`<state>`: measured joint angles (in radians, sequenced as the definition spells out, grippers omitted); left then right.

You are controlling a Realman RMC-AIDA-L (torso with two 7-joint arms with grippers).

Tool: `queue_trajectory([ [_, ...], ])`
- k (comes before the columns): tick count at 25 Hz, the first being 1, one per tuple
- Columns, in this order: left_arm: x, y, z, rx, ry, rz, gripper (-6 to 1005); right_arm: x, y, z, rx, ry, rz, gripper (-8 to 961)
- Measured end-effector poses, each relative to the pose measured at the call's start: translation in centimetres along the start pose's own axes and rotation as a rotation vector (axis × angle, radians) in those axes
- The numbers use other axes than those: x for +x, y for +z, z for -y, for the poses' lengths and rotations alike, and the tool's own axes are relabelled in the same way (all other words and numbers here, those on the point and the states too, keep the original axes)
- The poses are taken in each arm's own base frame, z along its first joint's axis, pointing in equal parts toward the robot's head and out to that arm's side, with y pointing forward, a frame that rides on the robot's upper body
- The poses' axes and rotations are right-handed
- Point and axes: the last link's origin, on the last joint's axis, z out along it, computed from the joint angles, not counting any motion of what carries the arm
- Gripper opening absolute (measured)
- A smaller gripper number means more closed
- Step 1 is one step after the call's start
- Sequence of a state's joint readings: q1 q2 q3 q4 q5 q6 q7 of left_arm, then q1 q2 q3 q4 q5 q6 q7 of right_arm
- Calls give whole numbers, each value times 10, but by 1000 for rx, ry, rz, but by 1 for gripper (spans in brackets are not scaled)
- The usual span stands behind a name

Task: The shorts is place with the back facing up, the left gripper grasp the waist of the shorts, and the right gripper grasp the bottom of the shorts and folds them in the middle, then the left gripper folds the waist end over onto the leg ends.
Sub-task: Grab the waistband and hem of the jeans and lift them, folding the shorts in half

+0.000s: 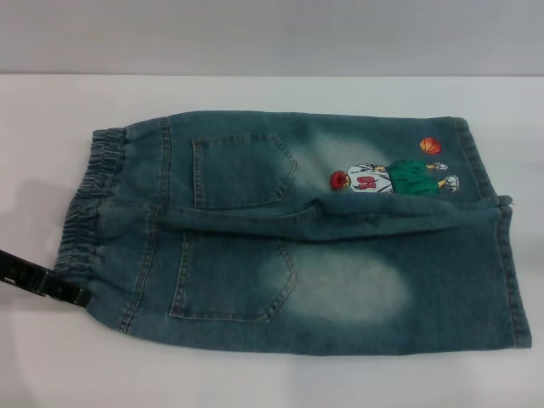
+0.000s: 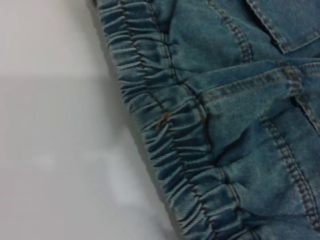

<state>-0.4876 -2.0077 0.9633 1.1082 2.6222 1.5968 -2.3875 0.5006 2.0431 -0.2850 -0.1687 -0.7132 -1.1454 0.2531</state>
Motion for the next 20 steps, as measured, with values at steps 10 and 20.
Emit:
queue_trajectory([
  [10,1,2,-6,-22,13,5,825,0,-1,4,15,-1,1,659],
  [20,6,0,-6,-13,18,-4,756,0,-2,6,17,-3,-2,658],
])
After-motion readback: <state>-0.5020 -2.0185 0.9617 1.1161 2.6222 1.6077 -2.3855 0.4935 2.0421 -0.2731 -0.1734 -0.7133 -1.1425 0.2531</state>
